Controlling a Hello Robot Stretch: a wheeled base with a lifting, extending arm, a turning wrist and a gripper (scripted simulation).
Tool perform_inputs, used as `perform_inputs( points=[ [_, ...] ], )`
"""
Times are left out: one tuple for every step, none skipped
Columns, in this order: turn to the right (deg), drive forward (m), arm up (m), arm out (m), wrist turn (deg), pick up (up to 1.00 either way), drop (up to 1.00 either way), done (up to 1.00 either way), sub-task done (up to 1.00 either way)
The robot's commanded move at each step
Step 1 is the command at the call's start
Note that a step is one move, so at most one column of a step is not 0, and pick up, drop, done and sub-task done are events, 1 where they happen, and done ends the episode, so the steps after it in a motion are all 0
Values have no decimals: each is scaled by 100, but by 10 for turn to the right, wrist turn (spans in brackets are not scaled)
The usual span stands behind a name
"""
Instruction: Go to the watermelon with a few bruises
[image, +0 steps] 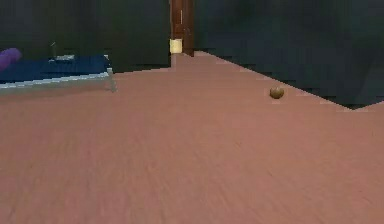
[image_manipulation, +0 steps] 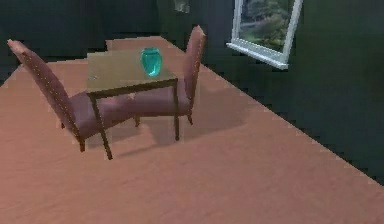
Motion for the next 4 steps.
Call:
perform_inputs(
  points=[
    [0, 100, 0, 0, 0, 0, 0, 0, 0],
    [0, 100, 0, 0, 0, 0, 0, 0, 0],
    [-30, 0, 0, 0, 0, 0, 0, 0, 0],
    [0, 100, 0, 0, 0, 0, 0, 0, 0]
  ],
)
